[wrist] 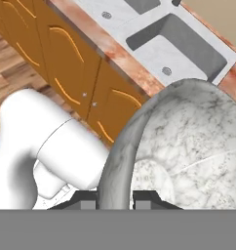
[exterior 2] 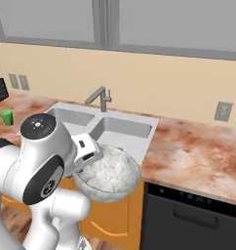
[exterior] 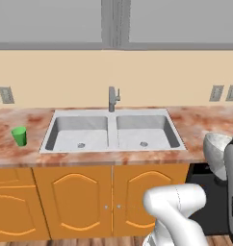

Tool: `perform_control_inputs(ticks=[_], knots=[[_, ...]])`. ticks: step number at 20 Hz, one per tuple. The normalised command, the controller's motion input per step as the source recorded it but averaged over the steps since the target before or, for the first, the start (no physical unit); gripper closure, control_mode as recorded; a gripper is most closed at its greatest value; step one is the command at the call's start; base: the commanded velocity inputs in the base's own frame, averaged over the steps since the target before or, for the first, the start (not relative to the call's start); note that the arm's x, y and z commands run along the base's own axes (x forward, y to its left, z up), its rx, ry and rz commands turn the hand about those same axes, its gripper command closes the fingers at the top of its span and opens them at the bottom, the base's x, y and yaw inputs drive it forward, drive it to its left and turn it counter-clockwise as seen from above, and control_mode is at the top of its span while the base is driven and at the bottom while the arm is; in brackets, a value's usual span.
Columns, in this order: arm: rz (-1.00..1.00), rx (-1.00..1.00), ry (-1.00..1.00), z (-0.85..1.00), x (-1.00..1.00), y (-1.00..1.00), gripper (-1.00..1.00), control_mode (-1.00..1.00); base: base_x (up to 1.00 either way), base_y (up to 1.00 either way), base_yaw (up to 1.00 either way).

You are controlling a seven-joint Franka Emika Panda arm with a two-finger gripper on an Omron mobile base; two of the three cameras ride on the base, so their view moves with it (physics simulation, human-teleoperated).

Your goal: Pick the cup and bowl from the counter and place them on the counter next to the sink.

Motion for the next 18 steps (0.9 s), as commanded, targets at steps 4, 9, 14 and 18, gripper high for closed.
perform_control_inputs(ticks=[4,9,14,18], knots=[[0.00,0.00,0.00,0.00,0.00,0.00,1.00,1.00,0.64,-0.30,-0.24],[0.00,0.00,0.00,0.00,0.00,0.00,1.00,1.00,0.64,0.00,-0.26],[0.00,0.00,0.00,0.00,0.00,0.00,1.00,1.00,0.73,-0.03,-0.24],[0.00,0.00,0.00,0.00,0.00,0.00,1.00,1.00,0.56,0.00,-0.08]])
